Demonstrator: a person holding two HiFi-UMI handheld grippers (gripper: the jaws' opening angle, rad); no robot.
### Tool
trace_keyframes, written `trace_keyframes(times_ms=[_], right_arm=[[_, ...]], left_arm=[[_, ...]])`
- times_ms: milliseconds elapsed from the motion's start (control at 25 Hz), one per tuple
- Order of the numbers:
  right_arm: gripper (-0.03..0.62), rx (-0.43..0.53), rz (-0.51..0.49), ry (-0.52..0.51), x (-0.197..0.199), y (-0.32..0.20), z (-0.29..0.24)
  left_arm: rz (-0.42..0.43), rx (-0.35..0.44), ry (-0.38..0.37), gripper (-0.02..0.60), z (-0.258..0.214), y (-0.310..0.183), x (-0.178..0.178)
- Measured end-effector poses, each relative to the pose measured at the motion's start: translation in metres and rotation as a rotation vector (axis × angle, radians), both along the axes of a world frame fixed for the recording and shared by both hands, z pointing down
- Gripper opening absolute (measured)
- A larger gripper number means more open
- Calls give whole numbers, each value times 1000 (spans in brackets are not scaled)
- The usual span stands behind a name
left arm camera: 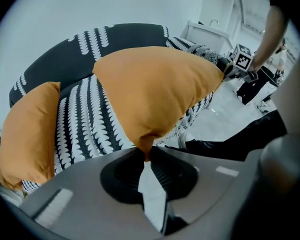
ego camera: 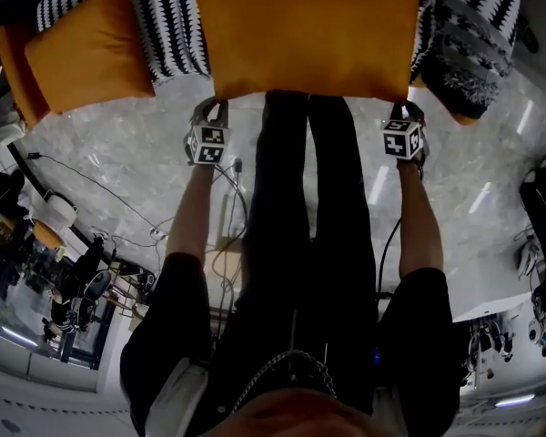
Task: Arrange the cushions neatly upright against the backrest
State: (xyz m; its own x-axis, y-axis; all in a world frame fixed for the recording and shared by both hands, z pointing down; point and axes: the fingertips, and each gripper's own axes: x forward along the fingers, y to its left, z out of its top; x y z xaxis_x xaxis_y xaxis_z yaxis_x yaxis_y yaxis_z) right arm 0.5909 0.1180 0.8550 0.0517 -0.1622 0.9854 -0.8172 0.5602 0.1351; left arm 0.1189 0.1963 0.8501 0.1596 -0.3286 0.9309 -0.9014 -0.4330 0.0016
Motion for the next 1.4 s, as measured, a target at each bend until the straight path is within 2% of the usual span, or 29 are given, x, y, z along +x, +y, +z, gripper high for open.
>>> trace_keyframes(times_ms=[440,560,840,1040,1200,1400], right_arm=[[40,75,21,-83,-2,-18,-46],[38,77,-5,-85,0,-25,-57],[38,41,-60,-49,-5,-49,-85],[37,13,-118,-26,-19,-70,-116],[37,39,-72,-28,-19,-100,-134],[37,127,23,-105,-13,-148,-161]], left_arm=[[48,94,60,44,-49,-28,2],[52,106,72,44,-68,-42,8],[9,110,106,44,-93,-71,13],[-29,149,144,44,-126,-104,10],[-20,182,160,44,-146,-140,13],[-4,242,172,44,-169,-195,18]])
